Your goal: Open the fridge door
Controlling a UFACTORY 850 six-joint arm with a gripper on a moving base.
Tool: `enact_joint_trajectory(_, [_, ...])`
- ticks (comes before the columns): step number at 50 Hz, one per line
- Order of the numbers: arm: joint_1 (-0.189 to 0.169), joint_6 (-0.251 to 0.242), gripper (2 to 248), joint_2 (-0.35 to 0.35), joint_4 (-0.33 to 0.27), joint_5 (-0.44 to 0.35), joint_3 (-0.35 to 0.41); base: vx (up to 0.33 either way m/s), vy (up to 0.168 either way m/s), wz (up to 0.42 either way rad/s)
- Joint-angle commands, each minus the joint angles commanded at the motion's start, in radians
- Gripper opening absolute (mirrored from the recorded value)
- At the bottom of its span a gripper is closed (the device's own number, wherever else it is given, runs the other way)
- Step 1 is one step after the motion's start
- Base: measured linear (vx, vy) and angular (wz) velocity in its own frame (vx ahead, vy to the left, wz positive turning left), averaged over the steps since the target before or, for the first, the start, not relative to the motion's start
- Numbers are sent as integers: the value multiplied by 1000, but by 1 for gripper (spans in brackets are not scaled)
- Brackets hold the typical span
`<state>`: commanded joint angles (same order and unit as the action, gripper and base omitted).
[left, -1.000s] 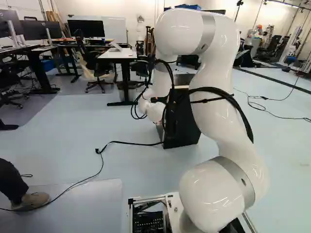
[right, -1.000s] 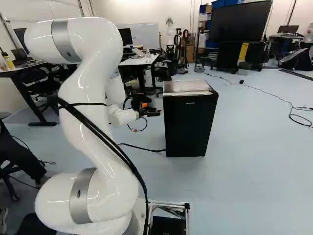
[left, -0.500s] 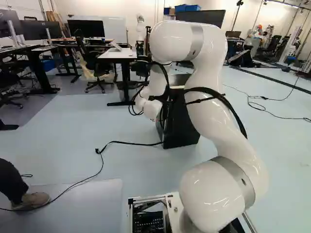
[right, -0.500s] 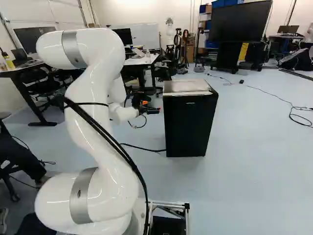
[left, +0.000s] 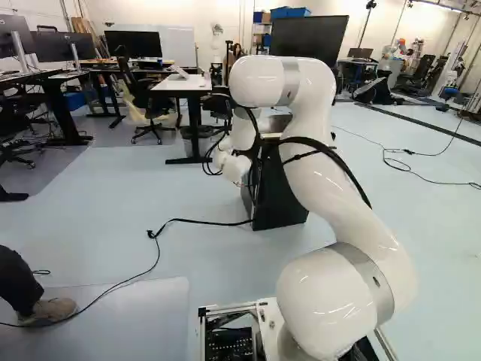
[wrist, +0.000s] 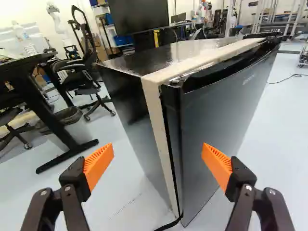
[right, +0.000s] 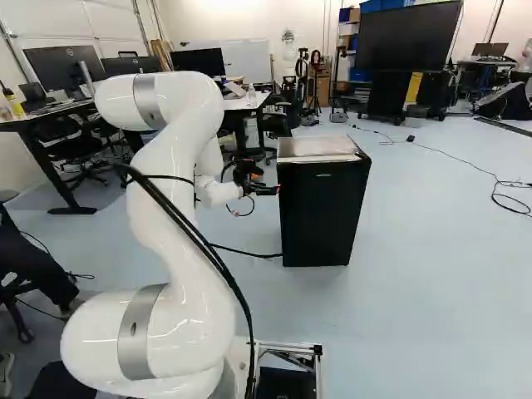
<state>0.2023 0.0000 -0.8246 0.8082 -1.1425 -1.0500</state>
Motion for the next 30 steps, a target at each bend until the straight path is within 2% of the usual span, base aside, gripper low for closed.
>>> enact_joint_trajectory(13, [-27, 0, 247, -7, 41, 16, -10, 0, 0, 0])
enact_joint_trajectory(30, [-34, 0, 247, -8, 93, 36, -12, 0, 0, 0])
